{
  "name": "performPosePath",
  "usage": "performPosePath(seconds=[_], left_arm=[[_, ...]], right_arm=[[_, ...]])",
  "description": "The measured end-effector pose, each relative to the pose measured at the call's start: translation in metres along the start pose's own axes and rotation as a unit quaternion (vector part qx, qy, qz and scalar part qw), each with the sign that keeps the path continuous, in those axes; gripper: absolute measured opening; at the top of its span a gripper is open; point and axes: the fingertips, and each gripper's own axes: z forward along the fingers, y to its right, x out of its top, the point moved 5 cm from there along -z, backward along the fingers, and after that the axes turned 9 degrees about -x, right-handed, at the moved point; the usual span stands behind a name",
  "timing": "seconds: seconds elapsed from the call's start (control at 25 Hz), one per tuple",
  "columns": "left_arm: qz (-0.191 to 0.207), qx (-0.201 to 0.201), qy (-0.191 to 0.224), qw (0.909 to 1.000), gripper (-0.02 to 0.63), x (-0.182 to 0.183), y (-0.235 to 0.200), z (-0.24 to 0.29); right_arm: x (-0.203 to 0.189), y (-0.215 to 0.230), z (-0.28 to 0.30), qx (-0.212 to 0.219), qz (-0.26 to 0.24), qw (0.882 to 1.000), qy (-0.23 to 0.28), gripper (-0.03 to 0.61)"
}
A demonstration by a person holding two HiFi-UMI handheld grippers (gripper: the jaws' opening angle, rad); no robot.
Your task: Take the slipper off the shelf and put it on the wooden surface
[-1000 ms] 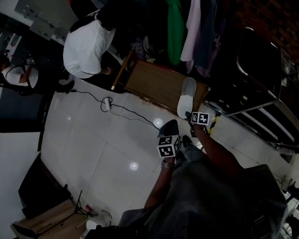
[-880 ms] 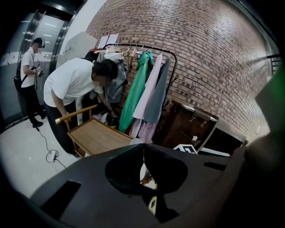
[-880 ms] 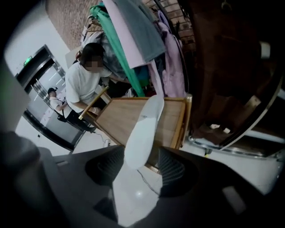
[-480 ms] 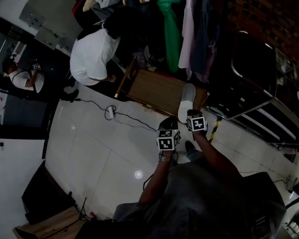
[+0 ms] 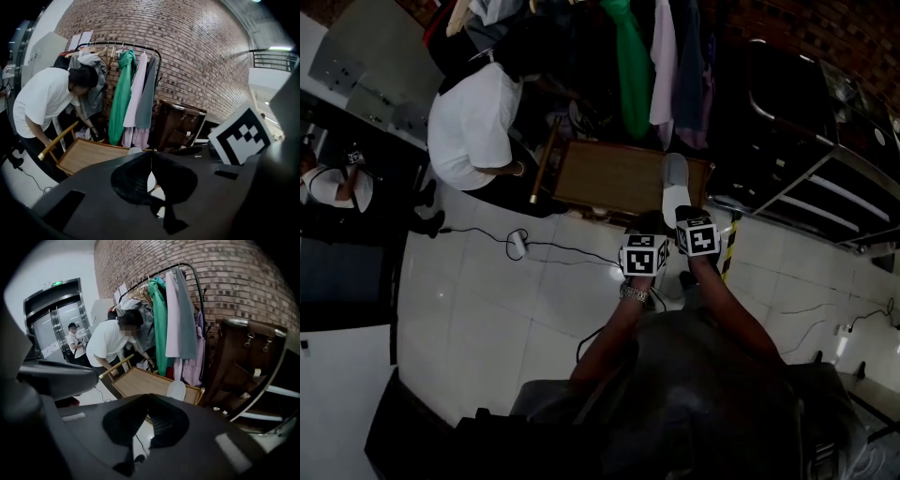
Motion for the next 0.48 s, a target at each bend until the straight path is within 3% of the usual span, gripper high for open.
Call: performPosePath(seconds=[0.2,0.48], left_arm=[[-0.020,-0.013,0.000,0.9997,0.005,-0.012,0.007,-0.011],[-0.019,-0.002,0.013,0.9997,0.003,-0.008,0.021,-0.021]], right_arm=[[-0.014,-0.032,-0.032,0.005,0.005,1.000,0.017,0.002],[-0.014,-0.035,-0.049,0.015,0.005,1.000,0.023,0.000]])
